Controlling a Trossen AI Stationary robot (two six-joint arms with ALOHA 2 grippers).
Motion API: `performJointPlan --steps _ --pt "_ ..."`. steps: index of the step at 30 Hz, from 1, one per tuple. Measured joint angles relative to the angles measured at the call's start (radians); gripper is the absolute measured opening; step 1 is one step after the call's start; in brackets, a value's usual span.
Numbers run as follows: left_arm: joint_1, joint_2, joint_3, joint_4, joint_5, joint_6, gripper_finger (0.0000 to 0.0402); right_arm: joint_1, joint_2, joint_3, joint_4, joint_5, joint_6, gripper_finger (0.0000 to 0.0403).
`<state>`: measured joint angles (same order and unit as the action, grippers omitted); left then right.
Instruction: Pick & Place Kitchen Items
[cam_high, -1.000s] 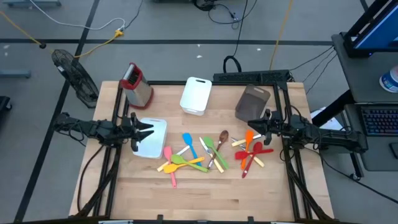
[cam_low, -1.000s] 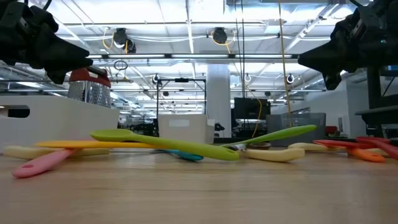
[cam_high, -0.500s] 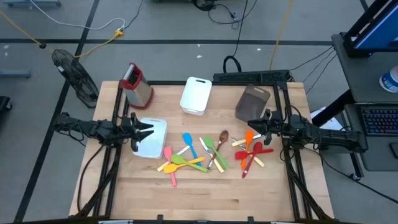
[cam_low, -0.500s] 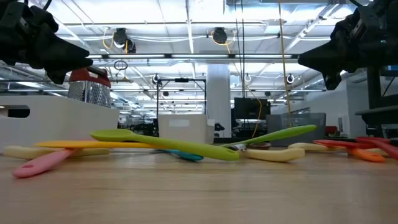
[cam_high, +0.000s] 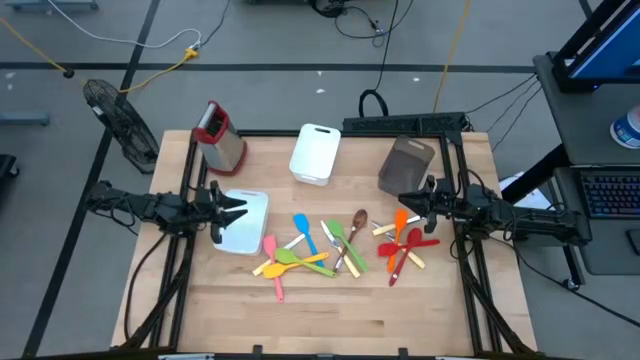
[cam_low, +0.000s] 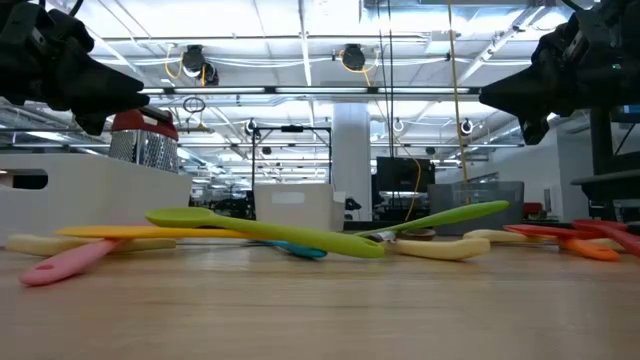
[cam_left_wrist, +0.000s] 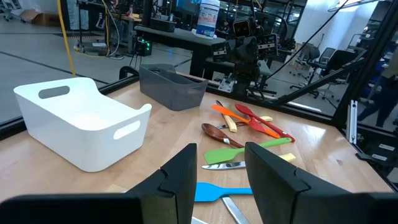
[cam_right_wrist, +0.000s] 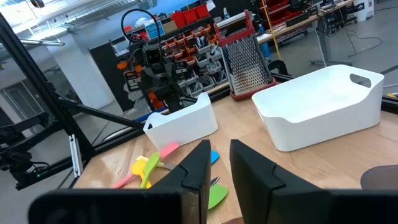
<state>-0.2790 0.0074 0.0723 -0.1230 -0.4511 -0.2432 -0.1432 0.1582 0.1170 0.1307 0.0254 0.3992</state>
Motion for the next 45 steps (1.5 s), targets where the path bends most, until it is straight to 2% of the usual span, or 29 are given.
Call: performJointPlan --steps 20,28,37,45 --pt "0.000 0.000 0.000 0.001 -0.021 0.001 0.0141 0.000 0.000 0.000 0.000 0.000 0.000 0.0055" --pt "0.000 0.000 0.000 0.002 -0.022 0.055 0.0141 0.000 0.000 0.000 0.028 0.003 0.000 0.0055" --pt "0.000 0.000 0.000 0.054 -0.024 0.055 0.0141 0.000 0.000 0.000 0.058 0.004 0.006 0.0055" --pt "0.000 0.000 0.000 0.074 -0.121 0.032 0.0140 0.000 0.000 0.000 0.090 0.000 0.070 0.0055"
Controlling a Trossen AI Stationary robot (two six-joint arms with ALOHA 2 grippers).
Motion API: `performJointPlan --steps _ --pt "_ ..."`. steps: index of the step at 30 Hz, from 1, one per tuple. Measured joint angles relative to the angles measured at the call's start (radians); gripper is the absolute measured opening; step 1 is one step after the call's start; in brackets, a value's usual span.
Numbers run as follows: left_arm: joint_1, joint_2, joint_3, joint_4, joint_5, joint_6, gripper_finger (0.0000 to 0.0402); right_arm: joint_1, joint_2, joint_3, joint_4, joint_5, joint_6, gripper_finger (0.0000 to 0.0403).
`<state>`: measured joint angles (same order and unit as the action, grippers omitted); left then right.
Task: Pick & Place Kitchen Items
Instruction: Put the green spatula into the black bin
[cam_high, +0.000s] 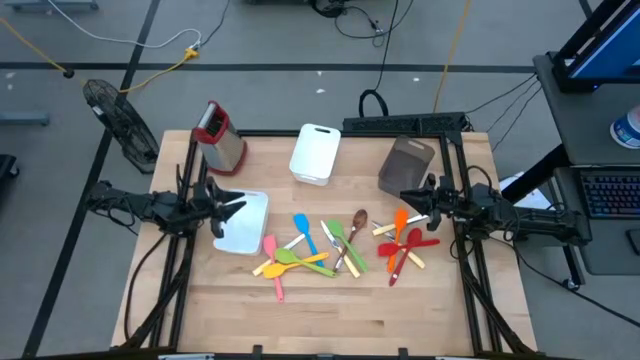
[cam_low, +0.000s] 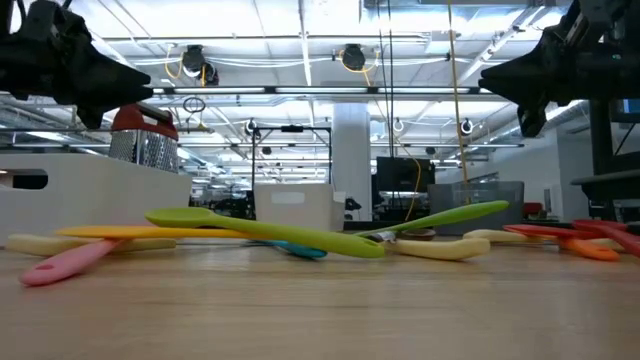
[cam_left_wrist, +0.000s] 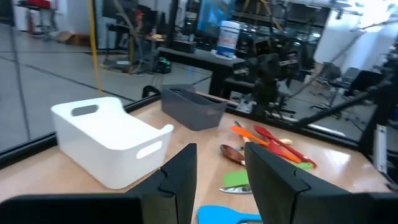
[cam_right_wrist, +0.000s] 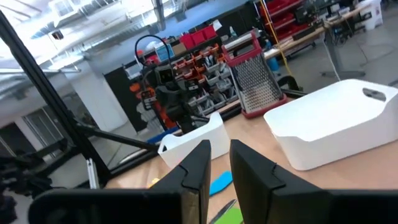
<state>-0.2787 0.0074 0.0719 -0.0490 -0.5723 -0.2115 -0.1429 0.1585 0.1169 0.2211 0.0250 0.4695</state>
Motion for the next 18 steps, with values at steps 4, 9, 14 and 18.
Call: performJointPlan --steps 4,9,14,18 --pt "0.000 0.000 0.000 0.000 -0.035 0.000 0.0141 0.000 0.000 0.000 0.000 0.000 0.027 0.0055" --pt "0.000 0.000 0.000 -0.001 -0.048 0.000 0.0141 0.000 0.000 0.000 0.000 0.000 -0.016 0.0055" --pt "0.000 0.000 0.000 -0.001 -0.048 0.001 0.0141 -0.001 0.000 0.000 0.005 0.034 0.043 0.0055" --pt "0.000 0.000 0.000 -0.001 -0.044 0.004 0.0141 0.000 0.000 0.000 0.005 0.030 0.046 0.0055"
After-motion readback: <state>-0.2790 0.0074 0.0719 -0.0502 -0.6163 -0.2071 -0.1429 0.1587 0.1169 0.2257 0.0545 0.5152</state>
